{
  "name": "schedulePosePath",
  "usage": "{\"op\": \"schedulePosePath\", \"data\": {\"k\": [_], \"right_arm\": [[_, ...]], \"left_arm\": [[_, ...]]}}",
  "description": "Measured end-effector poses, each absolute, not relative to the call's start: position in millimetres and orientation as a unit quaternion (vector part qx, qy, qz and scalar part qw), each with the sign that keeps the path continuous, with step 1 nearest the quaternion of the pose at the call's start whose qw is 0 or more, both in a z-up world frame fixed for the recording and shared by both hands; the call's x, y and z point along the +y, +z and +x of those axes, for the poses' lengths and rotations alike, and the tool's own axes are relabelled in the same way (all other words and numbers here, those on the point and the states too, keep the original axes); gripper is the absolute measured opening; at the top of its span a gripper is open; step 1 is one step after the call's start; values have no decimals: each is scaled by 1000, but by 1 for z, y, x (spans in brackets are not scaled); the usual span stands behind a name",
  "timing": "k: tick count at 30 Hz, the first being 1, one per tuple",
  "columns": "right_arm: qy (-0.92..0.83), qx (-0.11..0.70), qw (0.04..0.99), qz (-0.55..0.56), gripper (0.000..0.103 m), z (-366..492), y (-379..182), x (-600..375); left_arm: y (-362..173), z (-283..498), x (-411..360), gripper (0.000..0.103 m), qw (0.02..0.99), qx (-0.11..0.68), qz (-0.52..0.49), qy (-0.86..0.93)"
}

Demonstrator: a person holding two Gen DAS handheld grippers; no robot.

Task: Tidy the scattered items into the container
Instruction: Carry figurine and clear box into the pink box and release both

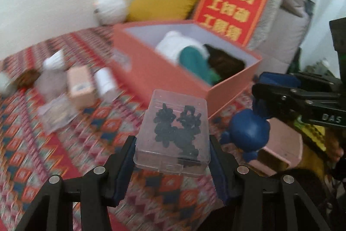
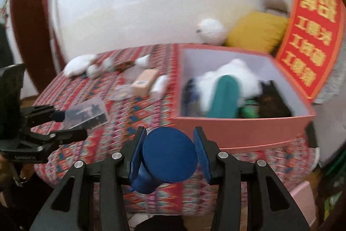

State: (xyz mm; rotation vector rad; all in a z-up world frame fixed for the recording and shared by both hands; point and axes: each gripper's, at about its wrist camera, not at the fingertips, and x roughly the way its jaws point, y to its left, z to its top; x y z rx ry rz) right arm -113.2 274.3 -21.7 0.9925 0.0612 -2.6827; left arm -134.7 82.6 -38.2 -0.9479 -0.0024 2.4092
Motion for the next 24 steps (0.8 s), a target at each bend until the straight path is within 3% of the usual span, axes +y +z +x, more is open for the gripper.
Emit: {"op": "schedulePosePath", "data": {"k": [11, 16, 21, 23, 24], "right_arm": [[-951, 28, 56, 304, 47, -158, 34, 355], [-950, 40, 43, 308, 47, -205, 47, 369], [-934, 35, 54, 353, 48, -280, 26, 388], [-930, 32, 51, 362, 49, -305, 16, 395], [-934, 31, 40, 355, 56, -316, 14, 398]], "left_arm": [[21, -208, 162, 54, 317, 28, -318, 893], [20, -267, 190, 54, 308, 30, -330, 892], [2, -314, 209, 55, 295, 40, -348, 889], [-6, -332, 213, 59, 288, 35, -354, 889], [-9, -340, 214, 65, 283, 30, -356, 890]]}}
